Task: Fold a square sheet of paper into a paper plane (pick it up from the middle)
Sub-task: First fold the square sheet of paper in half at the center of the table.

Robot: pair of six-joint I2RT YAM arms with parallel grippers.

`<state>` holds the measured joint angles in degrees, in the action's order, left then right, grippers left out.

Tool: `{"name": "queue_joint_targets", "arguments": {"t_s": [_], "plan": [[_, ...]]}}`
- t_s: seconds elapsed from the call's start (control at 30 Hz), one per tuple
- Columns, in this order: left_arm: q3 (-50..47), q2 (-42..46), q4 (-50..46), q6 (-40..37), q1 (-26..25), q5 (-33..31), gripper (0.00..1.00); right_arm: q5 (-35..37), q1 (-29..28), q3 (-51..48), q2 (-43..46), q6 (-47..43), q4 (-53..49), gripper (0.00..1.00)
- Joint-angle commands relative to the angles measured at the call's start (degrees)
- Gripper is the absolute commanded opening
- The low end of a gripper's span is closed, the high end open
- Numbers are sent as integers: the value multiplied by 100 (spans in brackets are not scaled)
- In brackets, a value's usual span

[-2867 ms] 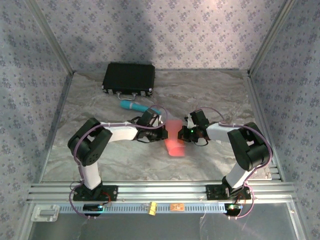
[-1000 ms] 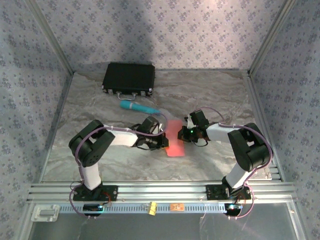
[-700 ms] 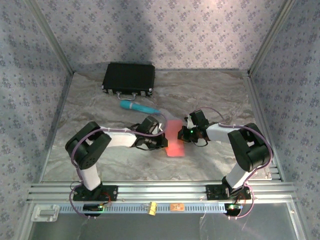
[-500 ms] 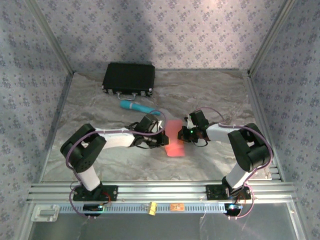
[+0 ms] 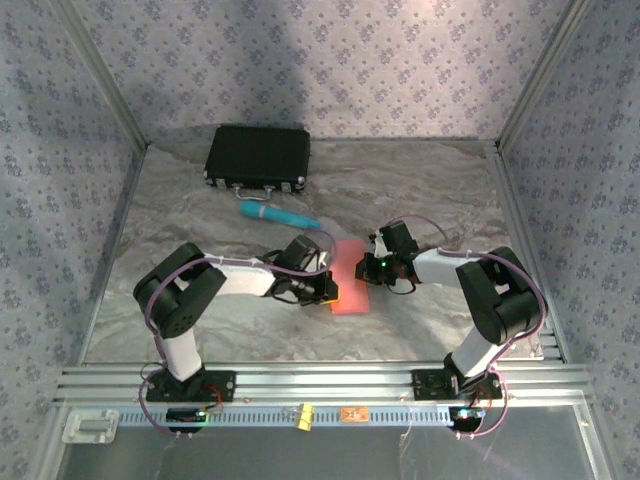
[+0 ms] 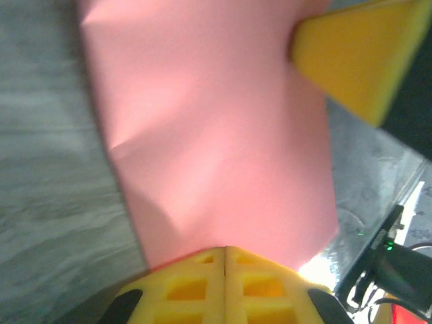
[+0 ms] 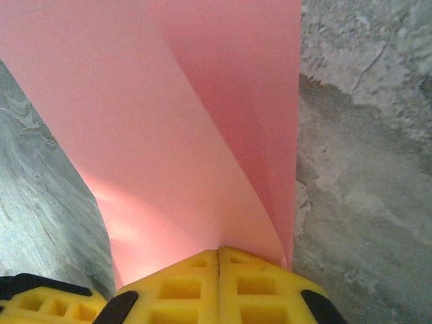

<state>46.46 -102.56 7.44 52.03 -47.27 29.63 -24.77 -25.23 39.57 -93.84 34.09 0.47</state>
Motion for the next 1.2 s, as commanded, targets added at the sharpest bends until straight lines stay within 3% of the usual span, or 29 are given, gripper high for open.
{"name": "queue_joint_targets", "arguments": {"t_s": [0.0,0.17,0.47,0.73,1.17], "plan": [[-127,-89,-327,-299,-32,-54,4,698,-6,-332,-263,64,-897,0],[-95,61,-715,-560,-37,-168,5,704,6,-345,-252,76,-901,0],[212,718,-337,-169,-70,5,9,710,1,-354,-223,76,-908,0],[213,256,182,70,-86,319,10,693,7,-347,-218,80,-920,0],[-515,-118,55,-188,-212,273,9,685,12,-345,-248,72,-918,0]]}}
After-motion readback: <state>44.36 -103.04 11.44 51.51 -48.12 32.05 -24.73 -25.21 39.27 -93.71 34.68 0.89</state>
